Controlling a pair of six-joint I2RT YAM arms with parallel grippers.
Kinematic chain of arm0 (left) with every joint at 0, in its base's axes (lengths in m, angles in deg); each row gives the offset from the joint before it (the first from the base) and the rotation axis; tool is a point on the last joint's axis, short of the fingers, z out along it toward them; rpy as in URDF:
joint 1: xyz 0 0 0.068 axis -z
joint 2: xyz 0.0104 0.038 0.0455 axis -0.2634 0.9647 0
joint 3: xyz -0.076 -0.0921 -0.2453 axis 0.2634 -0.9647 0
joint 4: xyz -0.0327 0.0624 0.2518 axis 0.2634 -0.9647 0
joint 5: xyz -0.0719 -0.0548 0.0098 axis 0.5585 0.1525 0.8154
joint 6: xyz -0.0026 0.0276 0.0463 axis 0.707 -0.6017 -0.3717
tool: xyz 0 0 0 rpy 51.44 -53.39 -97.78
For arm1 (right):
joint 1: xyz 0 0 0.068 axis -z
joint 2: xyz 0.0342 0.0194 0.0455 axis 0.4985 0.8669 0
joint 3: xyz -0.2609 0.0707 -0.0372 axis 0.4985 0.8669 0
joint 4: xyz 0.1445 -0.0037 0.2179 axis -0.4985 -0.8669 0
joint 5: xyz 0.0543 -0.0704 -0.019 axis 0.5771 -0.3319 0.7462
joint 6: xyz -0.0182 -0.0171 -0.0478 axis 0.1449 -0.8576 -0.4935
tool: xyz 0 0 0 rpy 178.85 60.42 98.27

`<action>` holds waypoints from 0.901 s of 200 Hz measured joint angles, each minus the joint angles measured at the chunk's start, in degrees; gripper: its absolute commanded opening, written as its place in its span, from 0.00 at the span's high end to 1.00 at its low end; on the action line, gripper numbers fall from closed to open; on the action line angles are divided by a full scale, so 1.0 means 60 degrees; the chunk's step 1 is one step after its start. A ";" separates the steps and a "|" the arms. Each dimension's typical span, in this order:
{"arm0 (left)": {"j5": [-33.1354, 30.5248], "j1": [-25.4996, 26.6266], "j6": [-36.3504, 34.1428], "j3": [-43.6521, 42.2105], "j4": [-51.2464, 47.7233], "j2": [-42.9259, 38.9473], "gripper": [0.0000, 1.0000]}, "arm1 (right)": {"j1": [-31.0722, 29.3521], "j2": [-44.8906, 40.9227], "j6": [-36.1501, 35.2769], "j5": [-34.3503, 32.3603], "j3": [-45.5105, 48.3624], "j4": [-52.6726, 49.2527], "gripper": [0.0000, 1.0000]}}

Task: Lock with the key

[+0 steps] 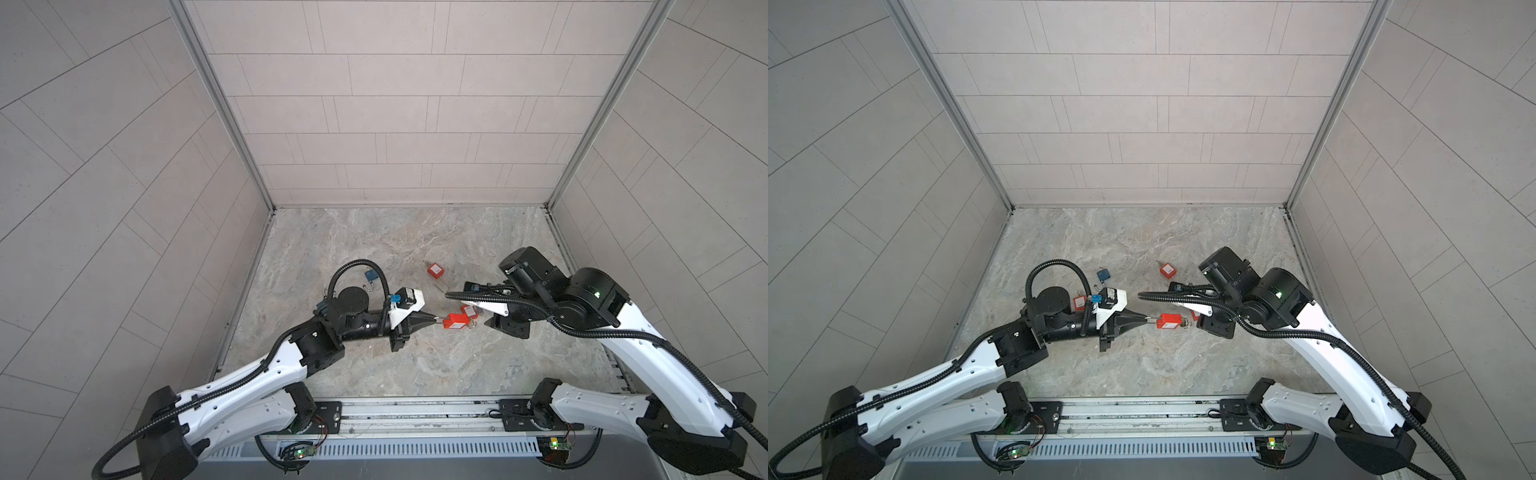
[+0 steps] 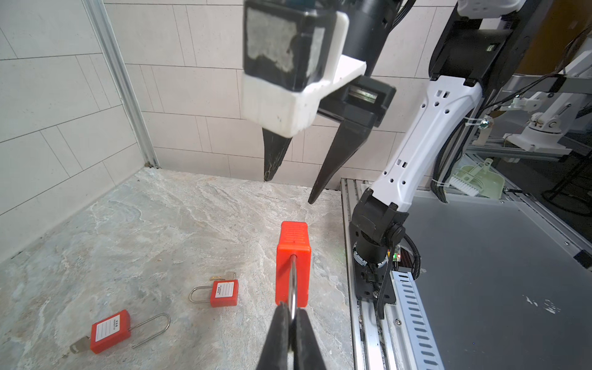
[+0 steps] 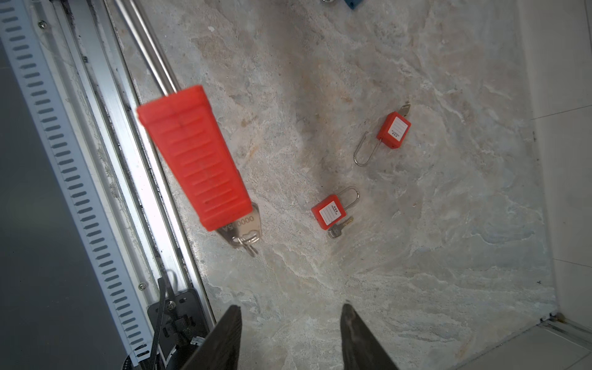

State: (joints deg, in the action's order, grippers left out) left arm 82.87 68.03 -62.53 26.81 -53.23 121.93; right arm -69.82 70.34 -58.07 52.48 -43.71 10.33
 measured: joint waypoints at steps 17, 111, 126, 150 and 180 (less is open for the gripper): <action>0.0146 0.0000 0.0018 0.0007 0.0044 0.0193 1.00 | 0.0124 0.0000 0.0051 0.0375 0.0175 0.0015 0.51; 0.0535 0.0117 0.0251 0.0335 0.0306 0.0554 1.00 | 0.0998 -0.0098 0.0138 0.2397 0.1373 0.0423 0.56; 0.0550 0.0153 0.0251 0.0342 0.0313 0.0561 1.00 | 0.1035 -0.0098 0.0117 0.2612 0.1475 0.0590 0.58; 0.0561 0.0175 0.0251 0.0342 0.0313 0.0594 1.00 | 0.1038 -0.0124 0.0073 0.2838 0.1643 0.0867 0.59; 0.0546 0.0244 0.0270 0.0346 0.0306 0.0637 1.00 | 0.1038 -0.0280 -0.0076 0.2962 0.1985 0.1220 0.60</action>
State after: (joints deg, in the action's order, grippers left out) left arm 86.15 69.49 -60.91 28.89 -51.39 125.76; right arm -63.59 68.66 -58.53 70.25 -31.80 17.65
